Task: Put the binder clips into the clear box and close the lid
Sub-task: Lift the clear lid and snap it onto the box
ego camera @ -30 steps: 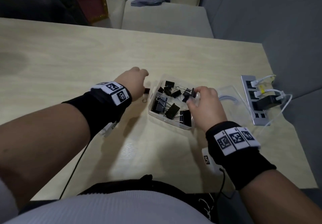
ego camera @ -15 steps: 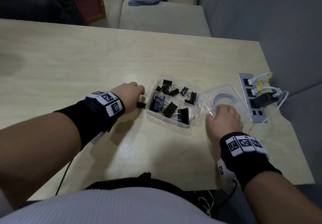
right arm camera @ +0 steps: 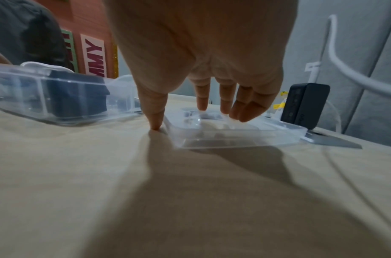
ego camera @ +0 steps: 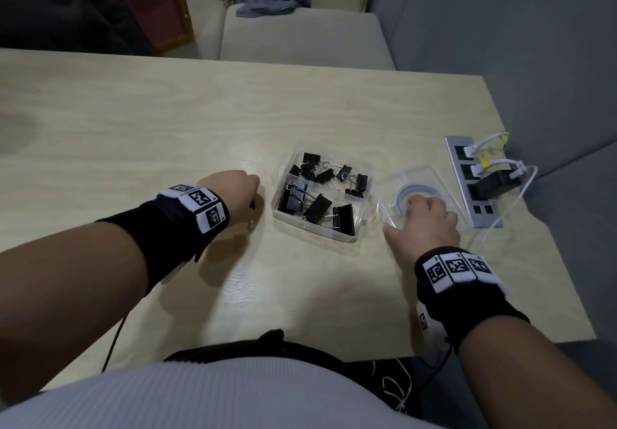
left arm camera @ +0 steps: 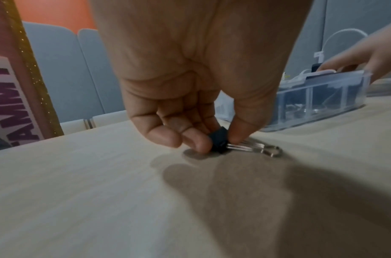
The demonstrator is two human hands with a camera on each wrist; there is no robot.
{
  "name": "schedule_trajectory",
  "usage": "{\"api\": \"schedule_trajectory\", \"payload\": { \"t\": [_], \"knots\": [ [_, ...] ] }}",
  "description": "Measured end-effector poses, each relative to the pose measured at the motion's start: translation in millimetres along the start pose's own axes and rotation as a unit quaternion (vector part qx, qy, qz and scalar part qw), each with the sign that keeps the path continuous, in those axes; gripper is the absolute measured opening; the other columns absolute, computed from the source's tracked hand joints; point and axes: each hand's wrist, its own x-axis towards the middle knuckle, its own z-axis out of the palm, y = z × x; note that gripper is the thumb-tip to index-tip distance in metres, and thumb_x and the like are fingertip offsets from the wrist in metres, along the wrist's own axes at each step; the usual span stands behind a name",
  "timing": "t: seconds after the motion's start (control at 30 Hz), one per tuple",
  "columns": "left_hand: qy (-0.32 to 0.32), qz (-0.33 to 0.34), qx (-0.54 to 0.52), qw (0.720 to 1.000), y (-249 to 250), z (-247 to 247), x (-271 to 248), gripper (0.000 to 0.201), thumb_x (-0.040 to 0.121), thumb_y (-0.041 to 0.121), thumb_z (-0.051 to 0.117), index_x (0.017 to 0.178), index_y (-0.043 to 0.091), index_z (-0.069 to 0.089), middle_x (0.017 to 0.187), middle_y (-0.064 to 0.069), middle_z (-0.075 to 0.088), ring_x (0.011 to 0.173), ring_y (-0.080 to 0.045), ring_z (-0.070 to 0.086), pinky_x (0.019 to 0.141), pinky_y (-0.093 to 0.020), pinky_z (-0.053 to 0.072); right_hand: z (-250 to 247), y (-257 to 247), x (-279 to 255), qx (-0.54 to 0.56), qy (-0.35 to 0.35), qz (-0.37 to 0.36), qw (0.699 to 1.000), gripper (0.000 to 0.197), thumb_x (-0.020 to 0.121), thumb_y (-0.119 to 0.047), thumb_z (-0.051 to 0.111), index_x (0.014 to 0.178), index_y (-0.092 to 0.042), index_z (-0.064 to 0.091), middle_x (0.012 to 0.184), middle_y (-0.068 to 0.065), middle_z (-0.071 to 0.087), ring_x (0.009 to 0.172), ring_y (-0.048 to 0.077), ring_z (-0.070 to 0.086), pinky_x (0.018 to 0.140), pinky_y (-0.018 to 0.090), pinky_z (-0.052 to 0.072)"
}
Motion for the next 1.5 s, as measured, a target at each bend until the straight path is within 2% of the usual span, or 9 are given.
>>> {"api": "schedule_trajectory", "payload": {
  "t": [0.13, 0.33, 0.53, 0.73, 0.87, 1.0, 1.2, 1.37, 1.5],
  "knots": [
    [0.013, -0.005, 0.017, 1.0, -5, 2, 2, 0.035, 0.08, 0.03, 0.065, 0.108, 0.016, 0.049, 0.098, -0.01, 0.062, 0.085, -0.032, 0.061, 0.062, -0.034, 0.047, -2, -2, -1, -0.022, -0.02, -0.02, 0.999, 0.054, 0.073, -0.041, 0.062, 0.119, -0.019, 0.044, 0.126, 0.013, 0.043, 0.107, 0.036, 0.043, 0.08, 0.044, 0.048],
    [0.009, -0.021, -0.002, 1.0, -9, -7, 6, 0.018, 0.082, 0.019, 0.06, 0.098, 0.01, 0.063, 0.097, -0.013, 0.066, 0.089, -0.032, 0.061, 0.071, -0.036, 0.05, -1, -1, -6, -0.057, -0.016, -0.035, 0.998, 0.055, 0.073, -0.039, 0.061, 0.119, -0.011, 0.046, 0.123, 0.016, 0.045, 0.105, 0.037, 0.044, 0.078, 0.041, 0.045],
    [-0.026, -0.045, -0.042, 0.998, -9, -5, -5, 0.051, 0.073, 0.042, 0.065, 0.12, 0.029, 0.051, 0.118, -0.009, 0.049, 0.094, -0.034, 0.062, 0.079, -0.038, 0.054, 2, -2, -6, -0.054, -0.012, -0.029, 0.998, 0.051, 0.074, -0.039, 0.06, 0.117, -0.013, 0.05, 0.127, 0.014, 0.044, 0.108, 0.036, 0.043, 0.078, 0.042, 0.047],
    [0.02, -0.016, -0.025, 0.999, -7, 9, -8, 0.017, 0.085, 0.023, 0.052, 0.096, 0.011, 0.056, 0.097, -0.01, 0.052, 0.076, -0.033, 0.057, 0.071, -0.038, 0.053, 2, -4, -6, -0.061, -0.012, -0.021, 0.998, 0.051, 0.076, -0.039, 0.058, 0.119, -0.014, 0.049, 0.129, 0.013, 0.042, 0.109, 0.035, 0.042, 0.078, 0.042, 0.046],
    [0.009, -0.024, 0.024, 0.999, -6, 4, -10, 0.022, 0.083, 0.028, 0.059, 0.094, 0.01, 0.055, 0.082, -0.005, 0.043, 0.072, -0.028, 0.049, 0.062, -0.034, 0.043, 2, -5, -7, -0.063, -0.01, -0.023, 0.998, 0.05, 0.077, -0.037, 0.057, 0.12, -0.013, 0.049, 0.132, 0.014, 0.041, 0.111, 0.036, 0.042, 0.08, 0.043, 0.046],
    [0.047, -0.029, 0.01, 0.998, -5, -18, -9, 0.03, 0.084, 0.038, 0.063, 0.086, 0.01, 0.052, 0.088, -0.011, 0.06, 0.073, -0.027, 0.05, 0.063, -0.033, 0.043, 2, -5, -8, -0.061, -0.007, -0.025, 0.998, 0.049, 0.077, -0.037, 0.057, 0.12, -0.013, 0.05, 0.133, 0.014, 0.04, 0.112, 0.035, 0.041, 0.08, 0.043, 0.046],
    [0.191, -0.019, -0.206, 0.96, 27, -68, 3, 0.033, 0.082, 0.027, 0.062, 0.11, 0.011, 0.058, 0.101, -0.011, 0.071, 0.096, -0.03, 0.062, 0.079, -0.035, 0.049, 3, -5, -11, -0.071, -0.009, -0.033, 0.997, 0.038, 0.08, -0.037, 0.053, 0.11, -0.014, 0.06, 0.135, 0.012, 0.038, 0.111, 0.035, 0.039, 0.08, 0.042, 0.044],
    [0.175, 0.028, -0.245, 0.953, 54, -70, 12, 0.038, 0.09, 0.022, 0.055, 0.127, 0.014, 0.051, 0.111, -0.005, 0.07, 0.104, -0.026, 0.061, 0.085, -0.032, 0.046, 1, -3, -14, -0.007, 0.021, -0.051, 0.998, 0.026, 0.083, -0.029, 0.055, 0.103, -0.014, 0.063, 0.137, 0.009, 0.041, 0.112, 0.034, 0.042, 0.087, 0.046, 0.044],
    [0.157, 0.047, -0.194, 0.967, 49, -59, 12, 0.037, 0.087, 0.022, 0.057, 0.124, 0.017, 0.054, 0.12, -0.009, 0.06, 0.104, -0.027, 0.06, 0.087, -0.034, 0.046, -9, -5, -16, 0.063, 0.143, -0.082, 0.984, 0.018, 0.081, -0.015, 0.055, 0.096, -0.005, 0.057, 0.113, 0.017, 0.051, 0.093, 0.037, 0.051, 0.08, 0.047, 0.046]
  ]
}}
